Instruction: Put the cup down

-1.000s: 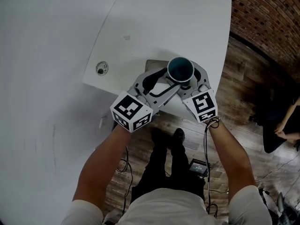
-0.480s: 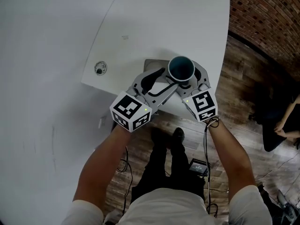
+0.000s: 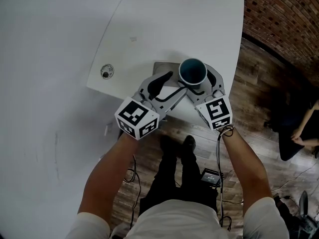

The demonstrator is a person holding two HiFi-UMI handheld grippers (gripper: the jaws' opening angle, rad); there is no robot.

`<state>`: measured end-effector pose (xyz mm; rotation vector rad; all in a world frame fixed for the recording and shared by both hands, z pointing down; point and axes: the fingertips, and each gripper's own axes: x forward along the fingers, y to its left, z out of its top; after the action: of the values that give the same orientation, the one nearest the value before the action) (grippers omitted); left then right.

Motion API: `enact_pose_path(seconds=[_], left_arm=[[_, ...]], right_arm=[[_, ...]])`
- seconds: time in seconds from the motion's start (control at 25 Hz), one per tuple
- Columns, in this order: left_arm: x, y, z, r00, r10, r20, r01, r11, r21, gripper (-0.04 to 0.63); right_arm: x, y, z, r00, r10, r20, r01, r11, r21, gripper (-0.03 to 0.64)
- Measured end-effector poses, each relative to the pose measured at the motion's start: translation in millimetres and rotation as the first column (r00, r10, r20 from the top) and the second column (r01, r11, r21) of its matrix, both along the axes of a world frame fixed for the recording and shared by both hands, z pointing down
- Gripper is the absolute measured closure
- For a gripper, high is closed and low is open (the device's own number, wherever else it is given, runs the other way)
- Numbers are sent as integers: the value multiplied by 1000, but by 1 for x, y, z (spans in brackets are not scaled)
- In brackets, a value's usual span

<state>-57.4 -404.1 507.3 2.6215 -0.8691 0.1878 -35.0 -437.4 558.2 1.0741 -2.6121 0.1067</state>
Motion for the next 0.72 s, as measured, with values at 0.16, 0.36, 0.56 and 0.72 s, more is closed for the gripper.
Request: enact_pose_path(seconds=[0.16, 0.36, 0.56, 0.72], left_arm=[[-4, 2, 0, 1000, -10, -5, 10, 1000, 3, 351], [-6, 5, -3, 1000, -18, -8, 18, 1000, 5, 351], [-11, 11, -6, 1000, -27, -11, 27, 1000, 5, 353], [-13, 16, -9, 999, -32, -16, 32, 999, 5, 353]], right_arm=[[0, 4, -1, 1000, 1, -5, -1, 1000, 6, 242], [2, 9, -3, 1000, 5, -16, -5, 1000, 7, 242], [11, 16, -6, 999, 26, -22, -25, 1000, 7, 242], [20, 24, -8, 998, 44, -34, -44, 999, 5, 242]])
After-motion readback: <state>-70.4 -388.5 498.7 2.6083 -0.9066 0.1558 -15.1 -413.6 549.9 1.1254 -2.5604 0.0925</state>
